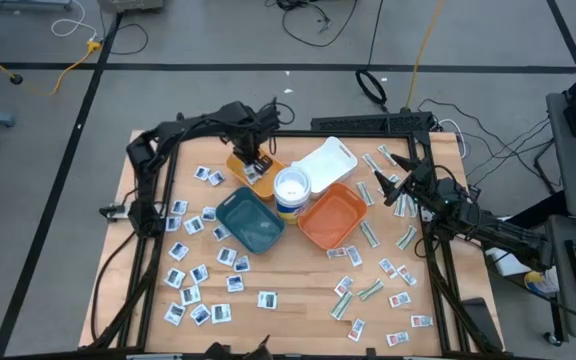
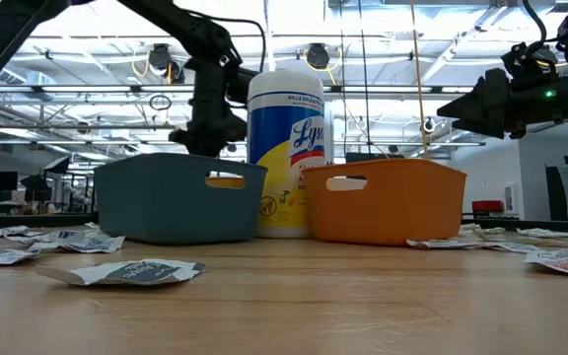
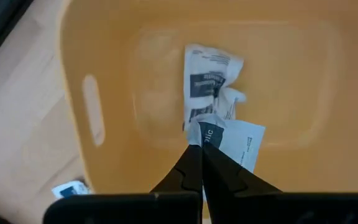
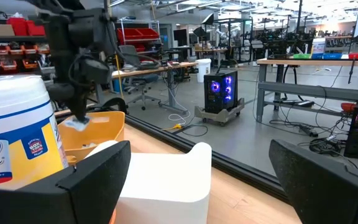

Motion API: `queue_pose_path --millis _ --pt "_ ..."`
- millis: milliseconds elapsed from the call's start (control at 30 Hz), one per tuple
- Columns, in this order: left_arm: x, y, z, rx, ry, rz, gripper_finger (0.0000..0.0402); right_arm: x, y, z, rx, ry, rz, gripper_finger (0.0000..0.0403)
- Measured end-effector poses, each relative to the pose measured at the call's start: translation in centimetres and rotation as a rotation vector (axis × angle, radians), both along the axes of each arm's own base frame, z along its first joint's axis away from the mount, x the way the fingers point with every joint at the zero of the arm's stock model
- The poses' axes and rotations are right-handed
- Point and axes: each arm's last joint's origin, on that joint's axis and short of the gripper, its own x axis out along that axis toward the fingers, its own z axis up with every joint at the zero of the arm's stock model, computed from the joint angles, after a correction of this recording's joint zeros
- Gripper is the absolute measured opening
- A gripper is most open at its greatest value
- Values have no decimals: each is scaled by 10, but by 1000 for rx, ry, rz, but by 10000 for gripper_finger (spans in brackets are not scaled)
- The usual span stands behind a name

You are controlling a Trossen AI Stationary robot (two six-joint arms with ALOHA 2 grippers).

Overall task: Pick & Place First Aid Supplies
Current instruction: Put the black pad into the yellow bin

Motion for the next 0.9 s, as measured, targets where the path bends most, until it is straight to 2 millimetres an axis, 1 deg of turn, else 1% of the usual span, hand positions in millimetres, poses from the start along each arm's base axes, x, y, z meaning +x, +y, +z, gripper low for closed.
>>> queue_pose_path --millis 167,300,433,567,633,700,900 --pt "9 2 -17 -7 14 -9 0 0 0 0 0 0 0 377" --pt "14 3 -26 -13 10 -12 0 0 0 0 0 0 0 377" --pt "15 3 -28 -13 8 -19 5 0 0 0 0 0 0 377" --pt "16 3 -28 -10 4 -20 22 0 0 0 0 0 0 377" --pt "16 3 -28 -9 2 -12 38 0 0 0 0 0 0 377" --pt "16 4 -28 -5 -3 -11 61 0 0 0 0 0 0 377" --pt "17 4 -28 0 -12 -24 169 0 0 0 0 0 0 377"
